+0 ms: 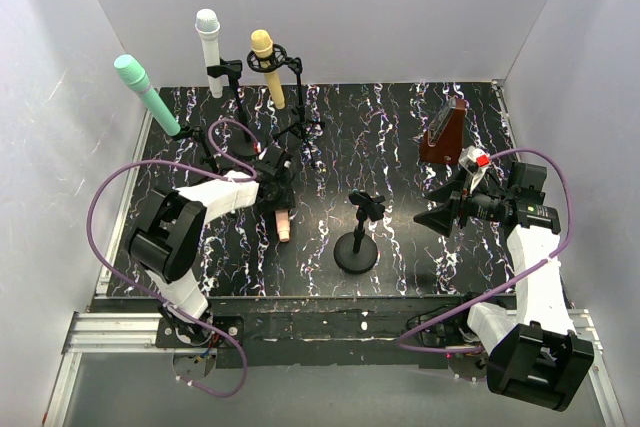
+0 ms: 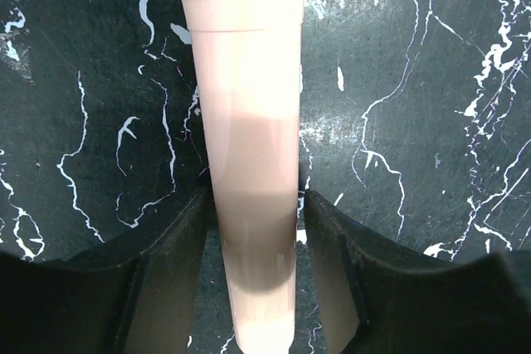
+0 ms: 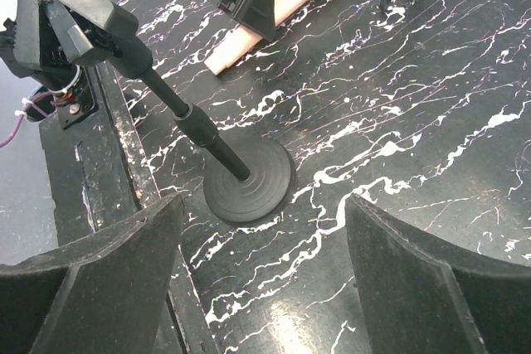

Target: Attach the microphones to the stand

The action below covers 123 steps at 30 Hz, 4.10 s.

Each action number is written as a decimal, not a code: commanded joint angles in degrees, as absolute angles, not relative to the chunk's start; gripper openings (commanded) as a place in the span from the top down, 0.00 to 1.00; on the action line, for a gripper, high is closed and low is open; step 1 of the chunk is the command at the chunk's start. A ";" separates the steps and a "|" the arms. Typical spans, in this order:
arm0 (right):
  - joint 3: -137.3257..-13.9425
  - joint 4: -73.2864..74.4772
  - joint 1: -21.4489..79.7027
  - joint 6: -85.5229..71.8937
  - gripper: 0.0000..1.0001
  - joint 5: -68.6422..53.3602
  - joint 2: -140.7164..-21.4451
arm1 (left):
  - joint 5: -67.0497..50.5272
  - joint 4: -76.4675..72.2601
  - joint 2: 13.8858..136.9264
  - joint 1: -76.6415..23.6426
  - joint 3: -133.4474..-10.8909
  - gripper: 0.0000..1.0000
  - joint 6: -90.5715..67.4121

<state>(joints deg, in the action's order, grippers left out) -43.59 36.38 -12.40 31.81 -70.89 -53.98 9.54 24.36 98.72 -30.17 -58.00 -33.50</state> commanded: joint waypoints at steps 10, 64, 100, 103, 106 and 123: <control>-43.50 36.74 -12.83 32.87 0.15 -72.16 -53.52 | 17.57 29.88 97.21 -33.92 -55.90 0.46 -34.28; -42.72 37.18 -13.27 33.66 0.15 -72.33 -53.53 | -18.37 7.12 52.21 -34.45 -37.09 1.00 -9.40; -41.75 37.53 -13.36 35.77 0.15 -74.62 -53.97 | -23.03 4.31 51.06 -34.45 -35.77 1.00 -10.72; -41.66 37.53 -13.36 35.95 0.15 -74.71 -53.88 | -23.12 4.13 50.80 -34.45 -35.60 1.00 -10.99; -41.57 37.53 -13.36 36.04 0.15 -74.97 -53.96 | -23.29 3.87 50.45 -34.45 -35.42 1.00 -11.25; -41.22 37.71 -13.36 36.47 0.15 -75.50 -54.23 | -24.96 2.20 50.62 -34.37 -35.07 1.00 -12.57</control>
